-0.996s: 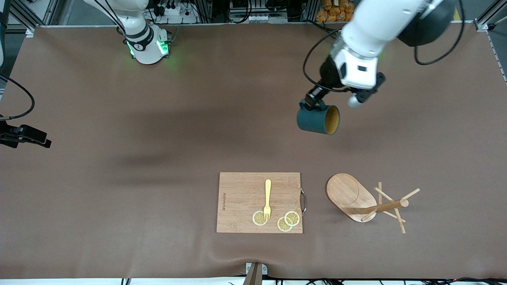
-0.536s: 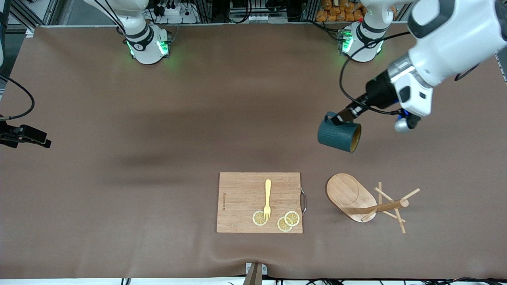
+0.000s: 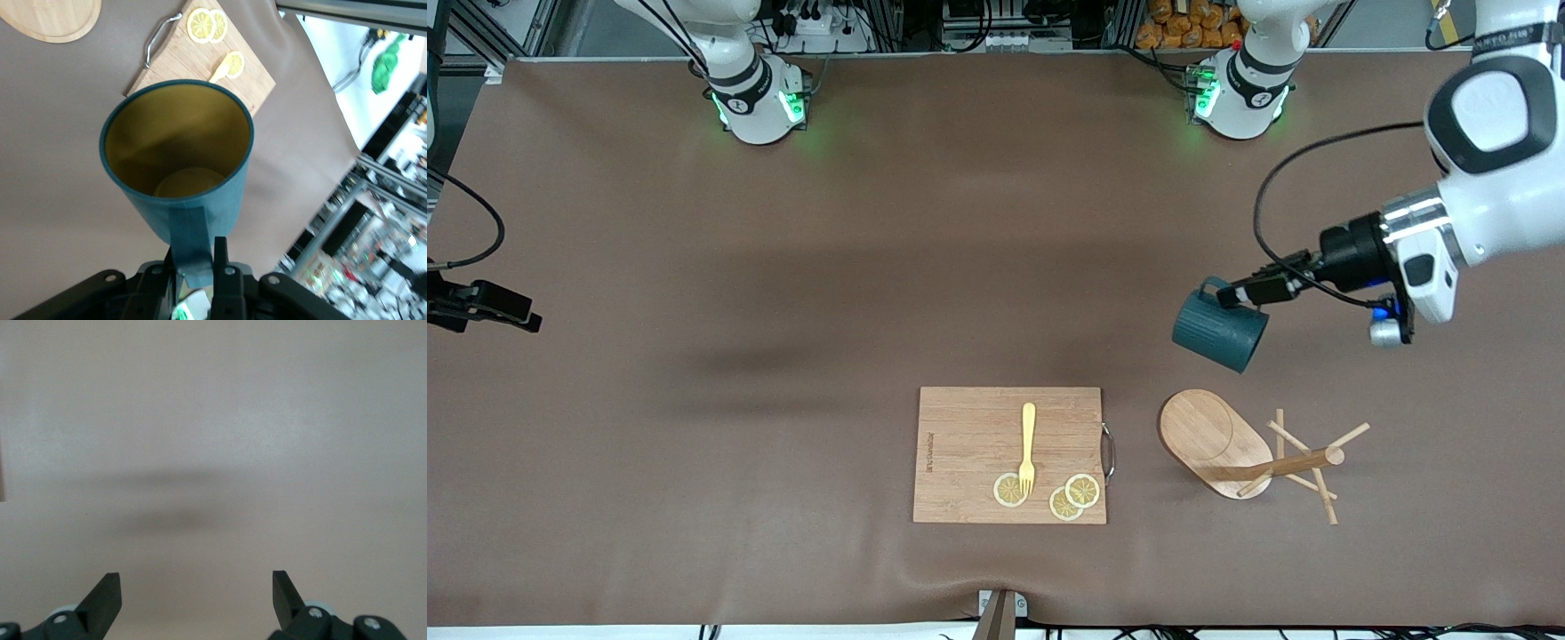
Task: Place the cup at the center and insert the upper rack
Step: 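Tilt the mug and hook its handle onto a mug-tree branch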
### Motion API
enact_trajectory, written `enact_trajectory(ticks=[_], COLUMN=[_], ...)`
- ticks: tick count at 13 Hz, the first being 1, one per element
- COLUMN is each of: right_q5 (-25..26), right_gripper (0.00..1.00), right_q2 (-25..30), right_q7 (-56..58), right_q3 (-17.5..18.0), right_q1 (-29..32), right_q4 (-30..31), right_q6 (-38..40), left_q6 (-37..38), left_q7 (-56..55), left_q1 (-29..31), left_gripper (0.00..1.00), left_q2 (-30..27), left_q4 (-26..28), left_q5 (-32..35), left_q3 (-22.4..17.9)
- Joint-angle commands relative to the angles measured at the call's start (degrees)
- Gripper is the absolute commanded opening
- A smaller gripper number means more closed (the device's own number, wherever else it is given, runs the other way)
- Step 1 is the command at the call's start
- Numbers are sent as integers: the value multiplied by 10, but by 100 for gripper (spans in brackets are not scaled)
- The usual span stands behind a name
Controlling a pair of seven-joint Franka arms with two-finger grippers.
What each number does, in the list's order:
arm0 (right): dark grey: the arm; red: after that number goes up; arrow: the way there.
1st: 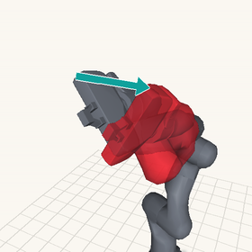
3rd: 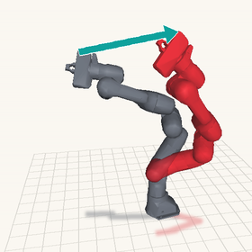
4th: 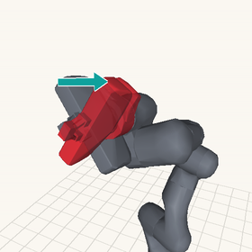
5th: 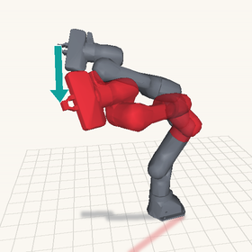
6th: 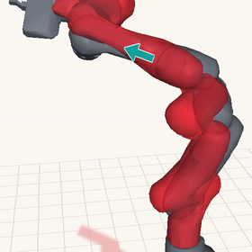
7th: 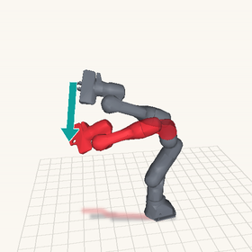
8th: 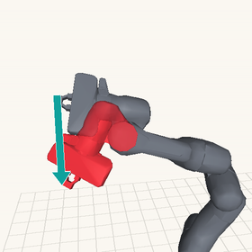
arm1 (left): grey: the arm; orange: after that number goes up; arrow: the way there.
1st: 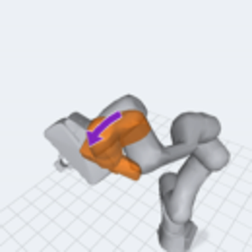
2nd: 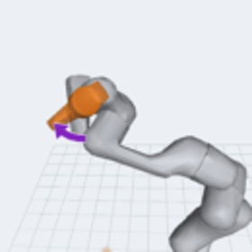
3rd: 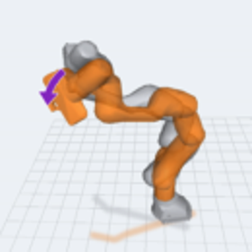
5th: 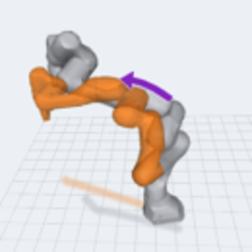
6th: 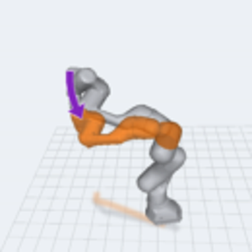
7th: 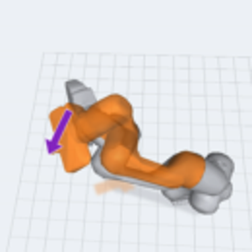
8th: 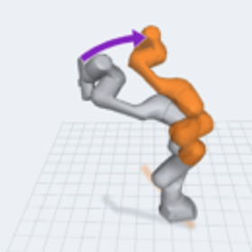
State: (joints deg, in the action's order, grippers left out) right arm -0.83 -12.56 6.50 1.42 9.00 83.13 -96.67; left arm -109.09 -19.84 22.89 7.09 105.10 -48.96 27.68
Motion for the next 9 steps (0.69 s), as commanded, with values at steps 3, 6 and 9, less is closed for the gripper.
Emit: enact_trajectory(ticks=[3,6,9], right_q5=[1,2,2], right_gripper=[100,100,100], right_q2=[3,3,3], right_q7=[-3,-3,-3], right_q3=[10,10,10], right_q1=[11,12,12], right_q4=[-2,-2,-2], right_q6=[1,1,1], left_q6=[62,98,116], left_q7=[101,112,121], left_q1=[58,66,66], left_gripper=[0,0,0], left_q2=[70,114,160], left_q4=[-21,-59,-99], left_q5=[-51,-55,-66], left_q3=[11,10,10])
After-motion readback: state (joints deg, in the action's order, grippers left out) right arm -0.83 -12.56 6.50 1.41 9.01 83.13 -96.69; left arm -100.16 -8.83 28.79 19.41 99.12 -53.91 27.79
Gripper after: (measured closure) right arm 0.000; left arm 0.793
